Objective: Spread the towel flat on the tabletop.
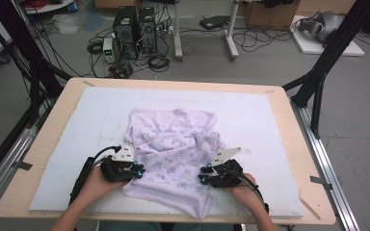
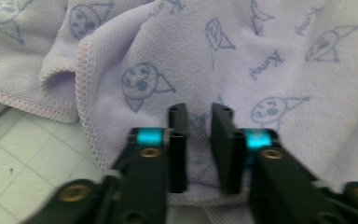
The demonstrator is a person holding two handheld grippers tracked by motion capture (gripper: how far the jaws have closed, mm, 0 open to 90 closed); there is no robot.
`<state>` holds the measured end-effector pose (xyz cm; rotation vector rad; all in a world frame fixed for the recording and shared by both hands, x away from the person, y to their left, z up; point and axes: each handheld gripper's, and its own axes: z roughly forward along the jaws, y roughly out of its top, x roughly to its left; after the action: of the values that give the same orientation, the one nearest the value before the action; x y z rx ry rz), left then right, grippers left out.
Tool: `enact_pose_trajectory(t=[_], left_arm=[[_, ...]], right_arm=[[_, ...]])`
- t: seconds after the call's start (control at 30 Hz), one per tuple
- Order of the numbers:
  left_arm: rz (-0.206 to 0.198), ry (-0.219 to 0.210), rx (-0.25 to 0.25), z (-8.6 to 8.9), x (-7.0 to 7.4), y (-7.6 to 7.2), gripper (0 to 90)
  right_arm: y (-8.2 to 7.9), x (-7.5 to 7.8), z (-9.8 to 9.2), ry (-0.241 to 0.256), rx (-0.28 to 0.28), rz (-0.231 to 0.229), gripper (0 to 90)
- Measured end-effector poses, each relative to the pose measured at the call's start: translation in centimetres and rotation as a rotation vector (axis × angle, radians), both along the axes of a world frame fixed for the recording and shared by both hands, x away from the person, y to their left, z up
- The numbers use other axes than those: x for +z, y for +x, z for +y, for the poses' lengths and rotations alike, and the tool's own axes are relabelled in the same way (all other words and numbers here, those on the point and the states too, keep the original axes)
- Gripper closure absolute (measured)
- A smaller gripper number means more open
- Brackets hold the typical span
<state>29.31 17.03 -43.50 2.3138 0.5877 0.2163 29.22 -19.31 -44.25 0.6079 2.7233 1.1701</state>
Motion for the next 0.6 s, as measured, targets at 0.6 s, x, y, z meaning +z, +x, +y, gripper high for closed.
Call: enact_pose_trajectory(t=[0.6], left_arm=[[-0.015, -0.085, -0.023, 1.4, 1.4, -4.6, 87.9]], right_arm=[[-3.1, 0.8, -0.5, 0.065, 0.074, 0.009, 86.6]])
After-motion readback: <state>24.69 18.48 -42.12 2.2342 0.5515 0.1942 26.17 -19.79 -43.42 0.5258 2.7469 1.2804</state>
